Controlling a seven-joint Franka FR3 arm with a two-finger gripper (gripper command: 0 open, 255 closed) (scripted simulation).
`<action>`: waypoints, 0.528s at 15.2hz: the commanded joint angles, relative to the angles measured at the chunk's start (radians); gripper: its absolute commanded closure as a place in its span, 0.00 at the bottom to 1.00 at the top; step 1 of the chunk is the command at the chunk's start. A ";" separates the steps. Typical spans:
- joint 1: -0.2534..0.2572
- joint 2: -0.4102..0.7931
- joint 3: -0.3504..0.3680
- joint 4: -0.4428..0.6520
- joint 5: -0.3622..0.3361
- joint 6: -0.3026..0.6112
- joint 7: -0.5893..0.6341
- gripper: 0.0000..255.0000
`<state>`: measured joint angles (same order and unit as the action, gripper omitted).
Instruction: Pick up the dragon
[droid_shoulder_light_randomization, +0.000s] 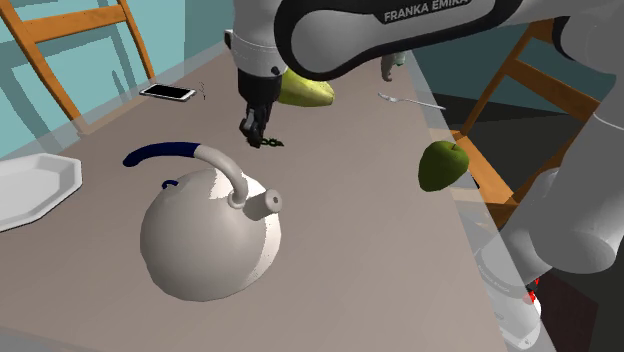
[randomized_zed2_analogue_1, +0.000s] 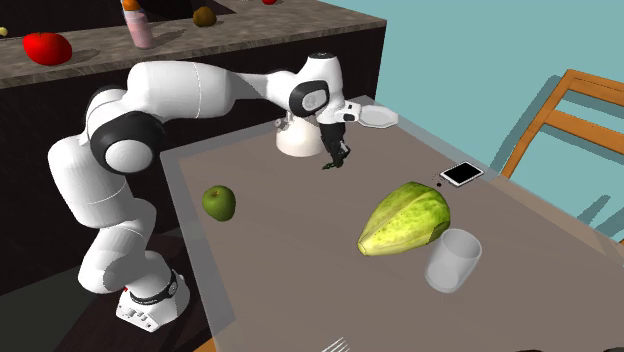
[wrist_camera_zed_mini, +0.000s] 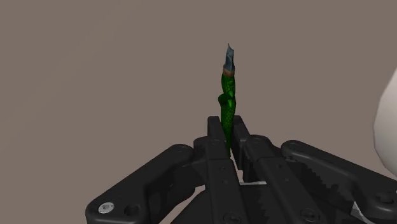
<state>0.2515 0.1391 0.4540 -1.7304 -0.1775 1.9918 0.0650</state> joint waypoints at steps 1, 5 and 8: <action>0.001 -0.003 0.001 0.026 0.003 -0.028 -0.004 1.00; 0.002 -0.004 0.002 0.077 0.007 -0.081 -0.010 1.00; 0.004 -0.004 0.003 0.107 0.008 -0.110 -0.013 1.00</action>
<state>0.2557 0.1356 0.4577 -1.6291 -0.1707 1.8879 0.0538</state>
